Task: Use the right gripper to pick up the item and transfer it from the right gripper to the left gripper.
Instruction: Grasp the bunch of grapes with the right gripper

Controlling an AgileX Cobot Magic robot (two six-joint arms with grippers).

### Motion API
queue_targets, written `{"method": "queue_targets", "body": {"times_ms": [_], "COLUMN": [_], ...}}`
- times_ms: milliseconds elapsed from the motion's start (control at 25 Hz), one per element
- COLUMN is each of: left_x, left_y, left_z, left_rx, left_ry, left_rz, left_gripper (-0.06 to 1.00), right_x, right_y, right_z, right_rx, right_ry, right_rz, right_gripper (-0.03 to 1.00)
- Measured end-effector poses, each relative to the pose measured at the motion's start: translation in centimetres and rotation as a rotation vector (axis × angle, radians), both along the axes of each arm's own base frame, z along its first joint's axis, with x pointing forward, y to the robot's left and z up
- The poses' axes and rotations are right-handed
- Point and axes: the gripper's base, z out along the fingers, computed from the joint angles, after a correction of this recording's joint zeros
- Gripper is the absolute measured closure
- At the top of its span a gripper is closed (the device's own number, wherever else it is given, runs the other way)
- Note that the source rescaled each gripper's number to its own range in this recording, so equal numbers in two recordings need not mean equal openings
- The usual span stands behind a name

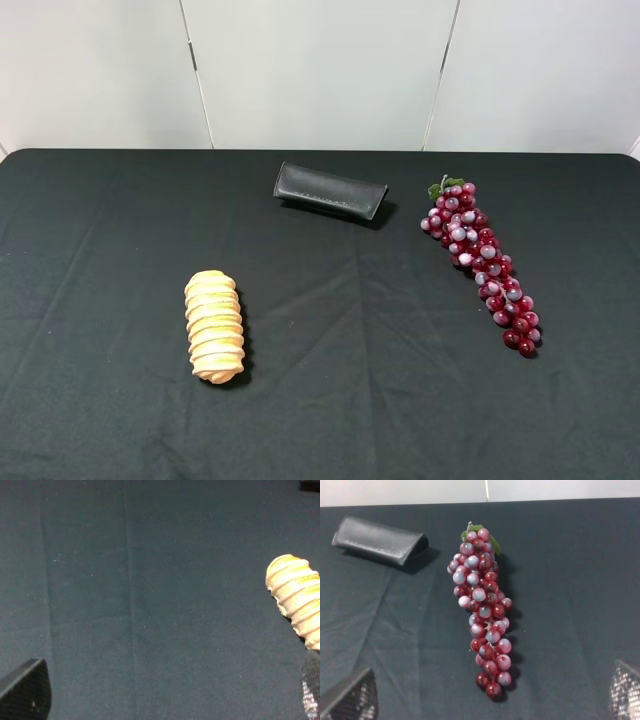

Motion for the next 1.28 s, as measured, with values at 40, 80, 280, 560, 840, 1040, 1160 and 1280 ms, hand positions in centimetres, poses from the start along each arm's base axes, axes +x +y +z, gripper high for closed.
{"method": "queue_targets", "body": {"times_ms": [40,80,280,560,840,1040,1160,1280], "left_x": [0.0,0.0,0.0,0.0,0.0,0.0,0.0,0.0], "left_y": [0.0,0.0,0.0,0.0,0.0,0.0,0.0,0.0], "left_z": [0.0,0.0,0.0,0.0,0.0,0.0,0.0,0.0], "left_rx": [0.000,0.000,0.000,0.000,0.000,0.000,0.000,0.001], "left_ry": [0.000,0.000,0.000,0.000,0.000,0.000,0.000,0.000], "left_rz": [0.000,0.000,0.000,0.000,0.000,0.000,0.000,0.001], "left_gripper": [-0.04,-0.04,-0.04,-0.04,-0.04,-0.04,-0.04,-0.04], "right_x": [0.0,0.0,0.0,3.0,8.1,13.8,16.4,18.6], "right_y": [0.0,0.0,0.0,0.4,1.1,2.8,4.2,5.1], "right_z": [0.0,0.0,0.1,3.6,6.5,6.6,5.3,3.5], "right_rx": [0.000,0.000,0.000,-0.032,-0.116,-0.180,-0.200,-0.202], "right_ry": [0.000,0.000,0.000,0.117,0.244,0.394,0.498,0.608], "right_rz": [0.000,0.000,0.000,0.008,0.052,0.143,0.182,0.182], "right_gripper": [-0.03,-0.03,-0.03,-0.03,-0.03,-0.03,-0.03,-0.03]}}
